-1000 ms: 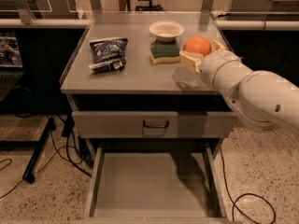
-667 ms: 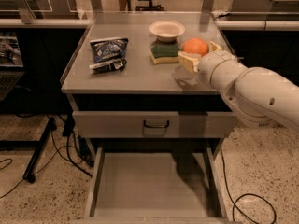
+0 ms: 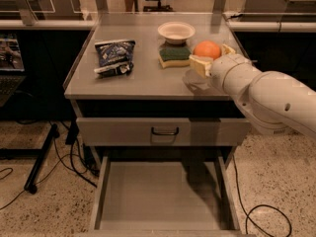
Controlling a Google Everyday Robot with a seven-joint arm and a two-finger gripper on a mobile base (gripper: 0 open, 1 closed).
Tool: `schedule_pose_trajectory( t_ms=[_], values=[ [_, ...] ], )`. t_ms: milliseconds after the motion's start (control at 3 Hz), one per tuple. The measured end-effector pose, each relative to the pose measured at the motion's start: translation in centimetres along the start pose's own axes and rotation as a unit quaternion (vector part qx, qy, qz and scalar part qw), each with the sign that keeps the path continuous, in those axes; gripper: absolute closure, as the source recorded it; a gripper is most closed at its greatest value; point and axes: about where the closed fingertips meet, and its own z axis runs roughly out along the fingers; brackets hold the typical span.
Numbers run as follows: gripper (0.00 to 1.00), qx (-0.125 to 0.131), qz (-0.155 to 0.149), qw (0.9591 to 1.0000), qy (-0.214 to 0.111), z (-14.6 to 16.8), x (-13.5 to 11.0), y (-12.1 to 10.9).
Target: Pick orange from middle drawer and place on counter
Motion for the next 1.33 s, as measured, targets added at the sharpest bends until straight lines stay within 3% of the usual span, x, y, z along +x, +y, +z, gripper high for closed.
schedule_pose_trajectory(
  t_ms=[667, 1333],
  values=[
    [0.04, 0.000, 0.000, 1.0000, 0.000, 0.04, 0.04, 0.04],
    [0.00, 0.002, 0.000, 1.0000, 0.006, 0.57, 0.74, 0.06]
  ],
)
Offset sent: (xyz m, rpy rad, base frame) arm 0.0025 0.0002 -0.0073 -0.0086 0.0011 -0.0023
